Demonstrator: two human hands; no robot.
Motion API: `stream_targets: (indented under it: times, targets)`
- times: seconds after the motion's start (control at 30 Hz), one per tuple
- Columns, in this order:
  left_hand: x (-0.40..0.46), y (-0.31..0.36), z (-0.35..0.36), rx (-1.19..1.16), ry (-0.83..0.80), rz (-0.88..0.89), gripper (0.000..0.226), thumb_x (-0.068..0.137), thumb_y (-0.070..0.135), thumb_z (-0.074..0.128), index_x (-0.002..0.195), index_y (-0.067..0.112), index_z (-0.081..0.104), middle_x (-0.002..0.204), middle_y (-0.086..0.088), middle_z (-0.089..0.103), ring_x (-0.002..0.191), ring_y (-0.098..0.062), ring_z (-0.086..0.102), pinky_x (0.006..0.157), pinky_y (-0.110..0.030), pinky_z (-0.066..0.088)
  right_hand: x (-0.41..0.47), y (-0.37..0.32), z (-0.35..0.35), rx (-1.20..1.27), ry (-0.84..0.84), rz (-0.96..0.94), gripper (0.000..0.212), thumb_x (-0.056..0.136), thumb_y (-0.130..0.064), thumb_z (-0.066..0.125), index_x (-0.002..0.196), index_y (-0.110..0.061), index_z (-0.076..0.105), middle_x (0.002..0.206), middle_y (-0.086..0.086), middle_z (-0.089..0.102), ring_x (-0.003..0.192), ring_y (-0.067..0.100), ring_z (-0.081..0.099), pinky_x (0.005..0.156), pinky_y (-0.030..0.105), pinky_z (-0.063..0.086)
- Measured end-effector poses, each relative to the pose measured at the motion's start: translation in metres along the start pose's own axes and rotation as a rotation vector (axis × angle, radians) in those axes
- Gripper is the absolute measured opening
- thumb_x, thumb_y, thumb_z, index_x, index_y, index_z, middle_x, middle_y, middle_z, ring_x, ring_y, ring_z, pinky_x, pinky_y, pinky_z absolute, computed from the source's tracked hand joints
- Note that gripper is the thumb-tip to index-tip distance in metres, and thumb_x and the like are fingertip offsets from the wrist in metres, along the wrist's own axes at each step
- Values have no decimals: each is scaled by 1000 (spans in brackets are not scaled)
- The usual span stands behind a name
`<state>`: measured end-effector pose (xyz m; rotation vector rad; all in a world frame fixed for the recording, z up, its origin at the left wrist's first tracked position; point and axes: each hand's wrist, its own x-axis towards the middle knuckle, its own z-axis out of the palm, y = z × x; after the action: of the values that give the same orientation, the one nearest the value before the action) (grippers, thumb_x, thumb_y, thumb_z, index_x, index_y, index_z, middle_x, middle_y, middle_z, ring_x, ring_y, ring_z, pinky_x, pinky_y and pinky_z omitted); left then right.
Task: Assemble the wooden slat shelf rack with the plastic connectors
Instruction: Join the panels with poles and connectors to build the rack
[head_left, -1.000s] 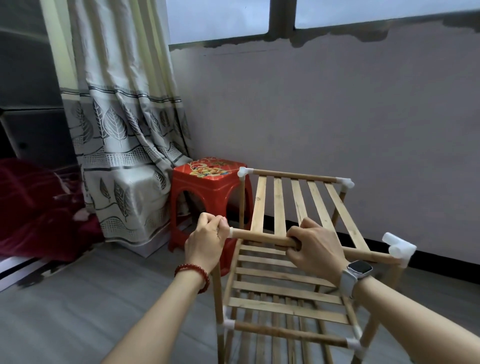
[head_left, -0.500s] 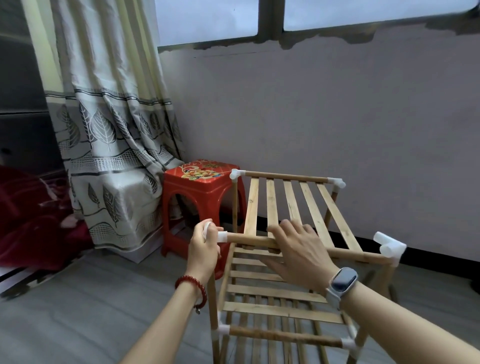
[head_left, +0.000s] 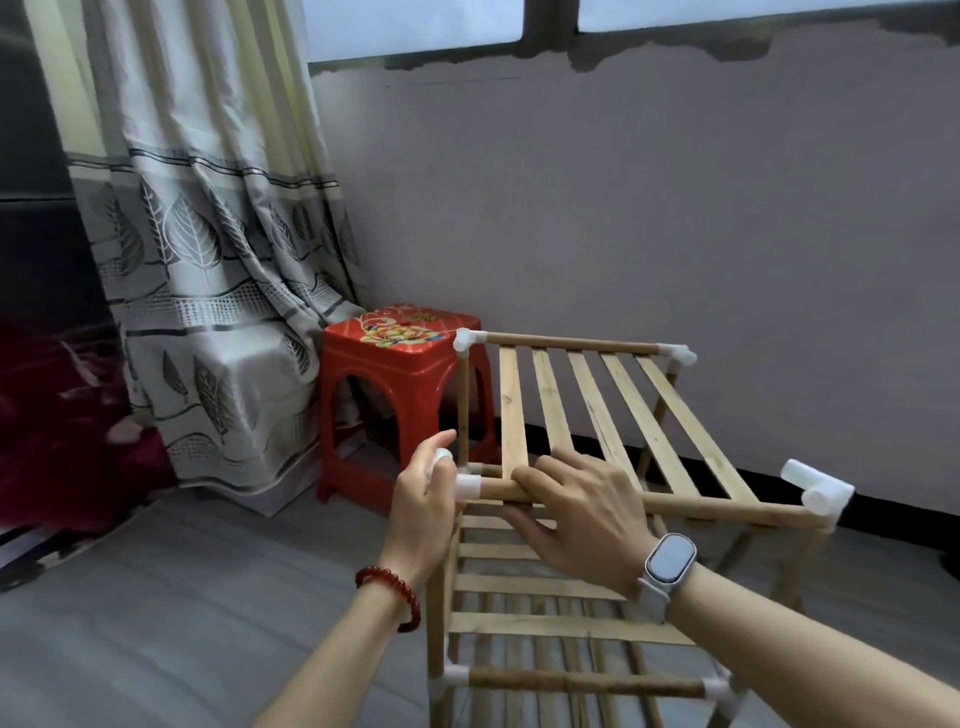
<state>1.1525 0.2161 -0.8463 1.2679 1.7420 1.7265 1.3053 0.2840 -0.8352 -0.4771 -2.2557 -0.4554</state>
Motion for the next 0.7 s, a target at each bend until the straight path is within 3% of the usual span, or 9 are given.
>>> stream_targets:
  times: [0.07, 0.13, 0.23, 0.3, 0.4, 0.47, 0.53, 0.6, 0.7]
  targets:
    - [4, -1, -2, -18, -15, -19, 57, 82, 39, 31, 131, 14, 49, 94, -32, 60, 84, -39, 62, 69, -48, 50, 4, 0, 3, -15, -4, -10, 35, 83, -46, 47, 81, -18, 68, 63, -7, 57, 58, 14, 53, 46, 24, 37]
    - [7, -3, -5, -24, -12, -29, 58, 81, 38, 32, 131, 14, 49, 78, -26, 57, 54, -11, 55, 48, -25, 41, 7, -3, 8, -22, -24, -7, 36, 84, -47, 45, 80, -18, 67, 63, -7, 56, 59, 14, 53, 47, 24, 36]
    - [10, -5, -9, -20, 7, -41, 48, 89, 33, 35, 130, 13, 49, 100, -42, 51, 56, -21, 55, 40, -25, 34, 12, -7, 11, -11, -64, 34, 36, 83, -49, 45, 77, -19, 66, 64, -8, 57, 61, 13, 53, 49, 23, 36]
    - [9, -3, -11, 14, -10, -48, 55, 85, 39, 33, 131, 14, 48, 81, -25, 57, 60, -17, 55, 49, -23, 42, 14, -8, 8, 29, -116, 55, 35, 83, -48, 45, 78, -20, 65, 66, -8, 58, 62, 13, 54, 52, 23, 38]
    - [3, 3, -9, 197, 38, -55, 47, 95, 40, 34, 135, 18, 44, 124, -9, 47, 110, -22, 53, 89, -32, 44, 8, 0, -11, 238, -199, 101, 35, 90, -38, 41, 89, -15, 68, 76, -4, 61, 66, 12, 55, 54, 24, 46]
    - [-3, 13, -3, 419, 163, 9, 42, 95, 33, 41, 133, 16, 47, 132, -8, 40, 121, -24, 44, 102, -41, 35, -2, 15, -33, 300, -156, 183, 37, 91, -31, 37, 96, -11, 68, 85, -1, 64, 71, 11, 57, 60, 22, 48]
    - [-10, 29, 10, 677, 247, 201, 34, 90, 19, 52, 123, 13, 58, 122, -9, 50, 116, -27, 47, 101, -47, 32, -18, 44, -55, 206, -19, 272, 32, 90, -24, 39, 95, -9, 68, 88, 2, 66, 77, 16, 60, 68, 24, 47]
    - [-14, 39, 28, 770, 224, 437, 26, 82, 15, 55, 104, 13, 67, 105, -7, 61, 100, -28, 57, 91, -47, 41, -33, 79, -73, 72, 78, 423, 26, 87, -15, 45, 92, -6, 69, 89, 6, 66, 83, 24, 60, 73, 32, 48]
    - [-26, 63, 76, 750, -71, 662, 30, 83, 28, 43, 93, 18, 69, 91, 1, 65, 88, -20, 61, 80, -38, 46, -57, 130, -98, 102, 11, 839, 24, 93, -10, 46, 100, -5, 68, 103, 12, 64, 96, 28, 55, 84, 32, 40]
